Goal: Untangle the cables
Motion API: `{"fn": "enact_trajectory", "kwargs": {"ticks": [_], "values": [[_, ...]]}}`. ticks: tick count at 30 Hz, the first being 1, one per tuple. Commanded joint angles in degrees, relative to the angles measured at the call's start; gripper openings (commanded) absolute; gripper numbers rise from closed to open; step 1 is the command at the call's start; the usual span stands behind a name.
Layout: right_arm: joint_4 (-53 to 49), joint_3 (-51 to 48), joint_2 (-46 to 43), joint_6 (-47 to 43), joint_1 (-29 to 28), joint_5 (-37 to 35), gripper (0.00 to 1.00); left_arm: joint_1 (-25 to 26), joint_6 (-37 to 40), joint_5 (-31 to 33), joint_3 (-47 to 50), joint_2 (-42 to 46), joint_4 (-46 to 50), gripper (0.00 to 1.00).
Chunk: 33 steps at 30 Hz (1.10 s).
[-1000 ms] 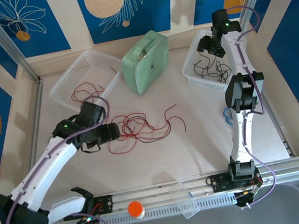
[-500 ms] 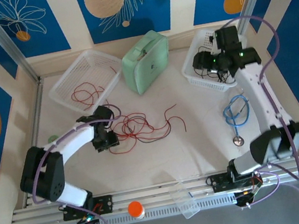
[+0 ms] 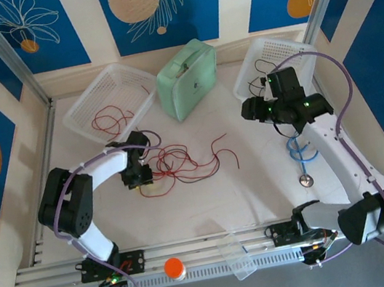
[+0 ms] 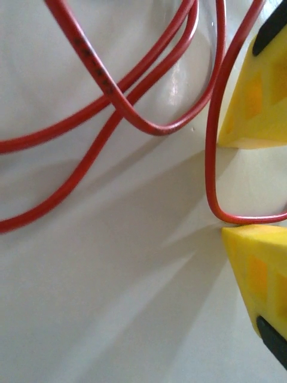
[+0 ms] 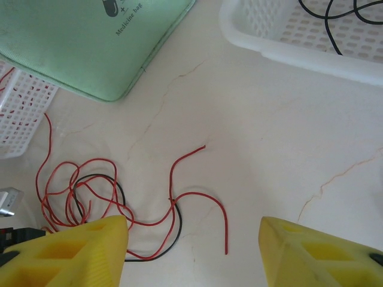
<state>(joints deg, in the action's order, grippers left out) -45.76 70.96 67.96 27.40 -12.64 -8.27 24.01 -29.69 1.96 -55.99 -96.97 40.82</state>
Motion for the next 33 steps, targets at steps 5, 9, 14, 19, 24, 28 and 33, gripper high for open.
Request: {"fn": "enact_trajectory", "kwargs": {"ticks": [5, 9, 14, 19, 24, 28, 33], "values": [[0.72, -1.25, -3.07, 1.74, -0.29, -0.45, 0.58, -0.53, 2.80, 3.47, 2.25, -2.83, -9.97, 0.05], [0.60, -1.68, -3.93, 2.09, -0.34, -0.58, 0.57, -0.46, 2.94, 3.98, 3.15, 0.35, -9.25, 0.00], [0.38, -1.88, -5.15, 2.40, -0.42, 0.00, 0.57, 0.61, 3.45, 1.91, 1.63, 7.31, -4.32, 0.00], [0.56, -2.17, -6.67, 2.31, -0.90, 1.86, 0.56, 3.44, 5.18, 1.74, -7.28, 17.33, 7.93, 0.00], [3.16, -4.25, -8.90, 1.40, -3.31, 5.96, 0.56, 4.20, 6.79, 2.21, -19.49, 23.96, 18.38, 0.00], [6.29, -6.63, -10.49, 0.17, -7.40, 7.80, 0.57, 4.21, 8.22, 1.36, -30.59, 25.31, 23.72, 0.00], [9.77, -8.94, -10.21, -1.59, -13.04, 8.99, 0.59, 4.20, 9.74, -2.61, -43.51, 23.87, 26.71, 0.00]]}}
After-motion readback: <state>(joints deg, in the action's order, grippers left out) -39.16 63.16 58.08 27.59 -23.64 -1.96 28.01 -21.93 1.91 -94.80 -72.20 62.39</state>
